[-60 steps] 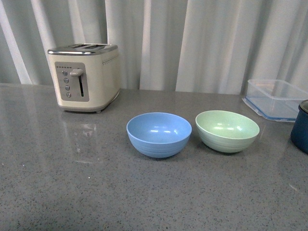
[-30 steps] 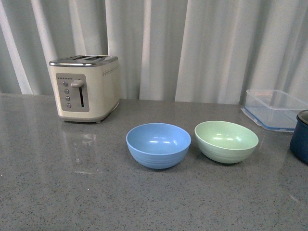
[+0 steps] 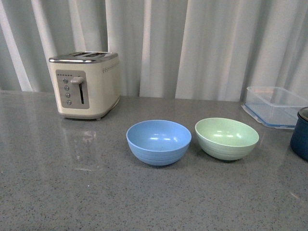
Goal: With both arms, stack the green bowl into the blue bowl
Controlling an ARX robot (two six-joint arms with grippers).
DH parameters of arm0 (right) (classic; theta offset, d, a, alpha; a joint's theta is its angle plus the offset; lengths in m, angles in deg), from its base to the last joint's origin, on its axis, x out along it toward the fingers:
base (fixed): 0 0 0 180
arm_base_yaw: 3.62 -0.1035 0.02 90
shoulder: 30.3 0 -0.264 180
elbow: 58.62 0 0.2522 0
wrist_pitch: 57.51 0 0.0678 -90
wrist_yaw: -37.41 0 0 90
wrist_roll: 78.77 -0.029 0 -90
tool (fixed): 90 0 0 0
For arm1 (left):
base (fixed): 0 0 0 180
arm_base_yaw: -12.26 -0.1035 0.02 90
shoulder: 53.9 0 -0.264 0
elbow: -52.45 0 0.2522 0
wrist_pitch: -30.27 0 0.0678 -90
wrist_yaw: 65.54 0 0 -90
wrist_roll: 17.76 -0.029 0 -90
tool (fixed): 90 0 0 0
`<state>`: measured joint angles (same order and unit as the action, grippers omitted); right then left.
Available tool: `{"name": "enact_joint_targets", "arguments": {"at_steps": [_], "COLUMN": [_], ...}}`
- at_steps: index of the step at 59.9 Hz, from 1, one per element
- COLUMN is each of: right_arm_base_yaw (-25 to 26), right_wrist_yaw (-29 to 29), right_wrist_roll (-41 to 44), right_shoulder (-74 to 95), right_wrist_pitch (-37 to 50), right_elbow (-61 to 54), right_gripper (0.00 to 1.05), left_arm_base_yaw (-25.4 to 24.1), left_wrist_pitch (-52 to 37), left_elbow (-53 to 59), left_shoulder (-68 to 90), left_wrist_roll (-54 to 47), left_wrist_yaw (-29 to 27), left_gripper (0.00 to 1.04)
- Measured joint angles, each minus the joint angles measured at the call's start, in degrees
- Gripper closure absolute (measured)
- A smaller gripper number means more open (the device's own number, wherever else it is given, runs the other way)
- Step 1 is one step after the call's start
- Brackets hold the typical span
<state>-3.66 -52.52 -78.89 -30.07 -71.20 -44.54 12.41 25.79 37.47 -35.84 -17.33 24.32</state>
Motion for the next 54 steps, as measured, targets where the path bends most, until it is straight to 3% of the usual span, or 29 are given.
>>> {"name": "enact_joint_targets", "arguments": {"at_steps": [28, 34, 51, 54], "right_arm_base_yaw": [0.0, 0.0, 0.0, 0.0], "right_wrist_yaw": [0.0, -0.02, 0.0, 0.0], "right_wrist_roll": [0.0, 0.0, 0.0, 0.0], "right_shoulder": [0.0, 0.0, 0.0, 0.0], "right_wrist_pitch": [0.0, 0.0, 0.0, 0.0], "right_elbow": [0.0, 0.0, 0.0, 0.0], "right_gripper": [0.1, 0.1, 0.1, 0.1], "left_arm_base_yaw": [0.0, 0.0, 0.0, 0.0], "left_wrist_pitch": [8.26, 17.27, 18.21, 18.21], "left_elbow": [0.0, 0.0, 0.0, 0.0], "left_shoulder": [-8.26, -15.32, -17.79, -17.84], "left_wrist_roll": [0.0, -0.02, 0.0, 0.0], "left_wrist_yaw": [0.02, 0.07, 0.02, 0.02], "left_gripper": [1.01, 1.01, 1.01, 0.95]}}
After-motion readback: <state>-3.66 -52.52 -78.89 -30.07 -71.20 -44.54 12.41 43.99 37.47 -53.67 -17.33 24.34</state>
